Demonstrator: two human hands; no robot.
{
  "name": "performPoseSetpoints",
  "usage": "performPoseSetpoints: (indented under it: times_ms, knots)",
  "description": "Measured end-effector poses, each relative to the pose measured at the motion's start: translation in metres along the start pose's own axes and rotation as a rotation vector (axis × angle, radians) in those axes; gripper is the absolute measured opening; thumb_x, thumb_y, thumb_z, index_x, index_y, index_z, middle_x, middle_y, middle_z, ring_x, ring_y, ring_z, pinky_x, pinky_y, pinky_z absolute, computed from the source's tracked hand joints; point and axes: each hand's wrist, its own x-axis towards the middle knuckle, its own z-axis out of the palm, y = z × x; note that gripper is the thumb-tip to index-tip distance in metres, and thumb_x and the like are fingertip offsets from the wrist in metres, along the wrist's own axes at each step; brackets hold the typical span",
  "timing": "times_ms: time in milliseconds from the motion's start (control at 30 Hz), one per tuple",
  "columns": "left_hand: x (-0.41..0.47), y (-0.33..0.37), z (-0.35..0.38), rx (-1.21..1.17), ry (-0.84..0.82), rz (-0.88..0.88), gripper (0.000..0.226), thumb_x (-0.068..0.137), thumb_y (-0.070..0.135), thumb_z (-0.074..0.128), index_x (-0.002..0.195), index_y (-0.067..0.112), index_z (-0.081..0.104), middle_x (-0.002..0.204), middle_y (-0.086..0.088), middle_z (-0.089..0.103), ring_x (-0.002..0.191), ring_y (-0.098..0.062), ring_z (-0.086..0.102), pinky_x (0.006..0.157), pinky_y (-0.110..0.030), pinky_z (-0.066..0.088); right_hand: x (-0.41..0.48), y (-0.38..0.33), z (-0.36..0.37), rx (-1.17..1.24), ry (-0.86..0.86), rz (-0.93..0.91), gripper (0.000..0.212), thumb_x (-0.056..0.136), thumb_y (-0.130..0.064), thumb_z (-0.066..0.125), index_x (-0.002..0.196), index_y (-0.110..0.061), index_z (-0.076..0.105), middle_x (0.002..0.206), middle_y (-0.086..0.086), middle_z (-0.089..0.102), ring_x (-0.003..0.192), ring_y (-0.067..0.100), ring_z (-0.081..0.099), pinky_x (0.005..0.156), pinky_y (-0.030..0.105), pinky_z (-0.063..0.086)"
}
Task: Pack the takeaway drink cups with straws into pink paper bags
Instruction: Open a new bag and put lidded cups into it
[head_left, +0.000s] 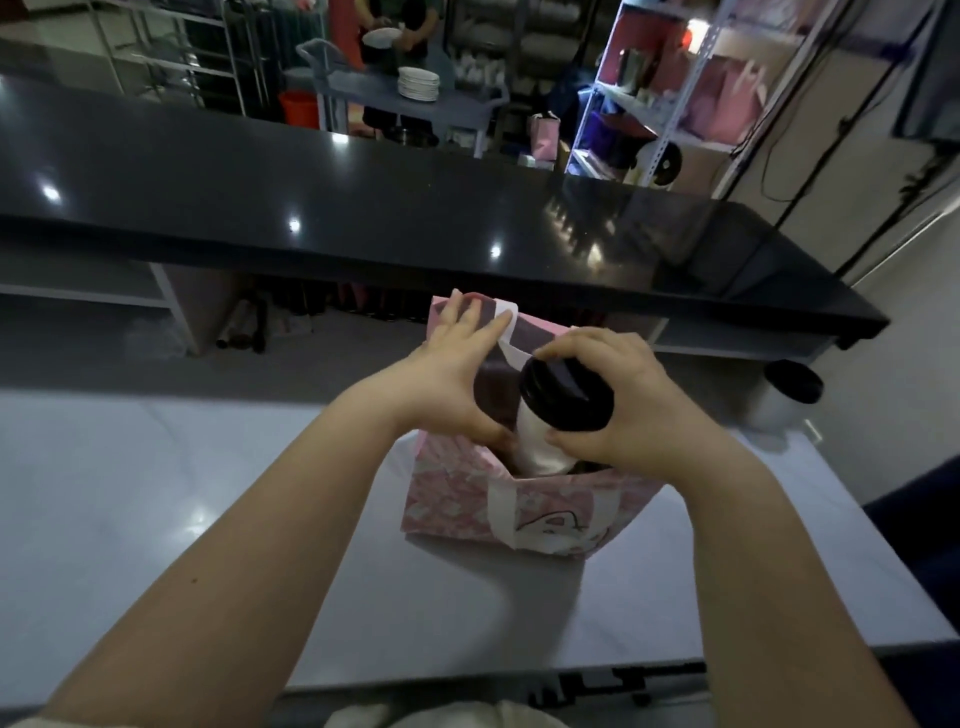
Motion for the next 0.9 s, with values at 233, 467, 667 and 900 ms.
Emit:
performPoseSetpoints:
  times_ms: [233, 467, 667, 900]
  knots:
    - [-0.015, -0.006, 0.010, 0.158, 0.026, 0.018, 0.140, 0.057, 0.064, 0.081, 0.147, 0.042, -0.024, 0.157, 0.006, -0.033, 0.135, -0.015, -0.044, 0.118, -0.054, -0.006, -0.020, 0.003, 0.023, -0.154, -0.169, 0.050, 0.071, 0.068, -0.030, 0.081, 0.127, -0.046, 0.045, 0.132, -0.022, 0.040, 0.117, 0.006, 0.029, 0.103, 0.034, 0.035]
    - [-0.027, 0.000, 0.016, 0.184, 0.051, 0.041, 0.142, 0.058, 0.061, 0.083, 0.149, 0.037, -0.023, 0.156, 0.006, -0.035, 0.136, -0.017, -0.044, 0.118, -0.054, -0.006, -0.011, 0.004, 0.034, -0.296, -0.333, 0.144, 0.080, 0.070, -0.027, 0.076, 0.135, -0.044, 0.034, 0.132, -0.012, 0.039, 0.116, 0.016, 0.033, 0.093, 0.034, 0.036]
    - [-0.041, 0.009, 0.016, 0.157, 0.001, 0.077, 0.142, 0.058, 0.057, 0.085, 0.148, 0.040, -0.024, 0.153, 0.012, -0.038, 0.133, -0.009, -0.047, 0.120, -0.055, -0.002, 0.045, 0.017, 0.057, -0.309, -0.411, 0.260, 0.083, 0.078, -0.021, 0.075, 0.147, -0.034, 0.030, 0.139, 0.005, 0.046, 0.119, 0.027, 0.047, 0.090, 0.037, 0.046]
    - [-0.045, 0.014, 0.014, 0.135, 0.037, 0.071, 0.131, 0.058, 0.067, 0.076, 0.154, 0.035, -0.008, 0.158, 0.010, -0.028, 0.137, -0.007, -0.041, 0.121, -0.053, 0.002, 0.067, 0.034, 0.098, -0.263, -0.327, 0.142, 0.102, 0.074, -0.042, 0.078, 0.152, -0.034, 0.012, 0.155, 0.003, 0.024, 0.136, 0.030, 0.032, 0.101, 0.039, 0.038]
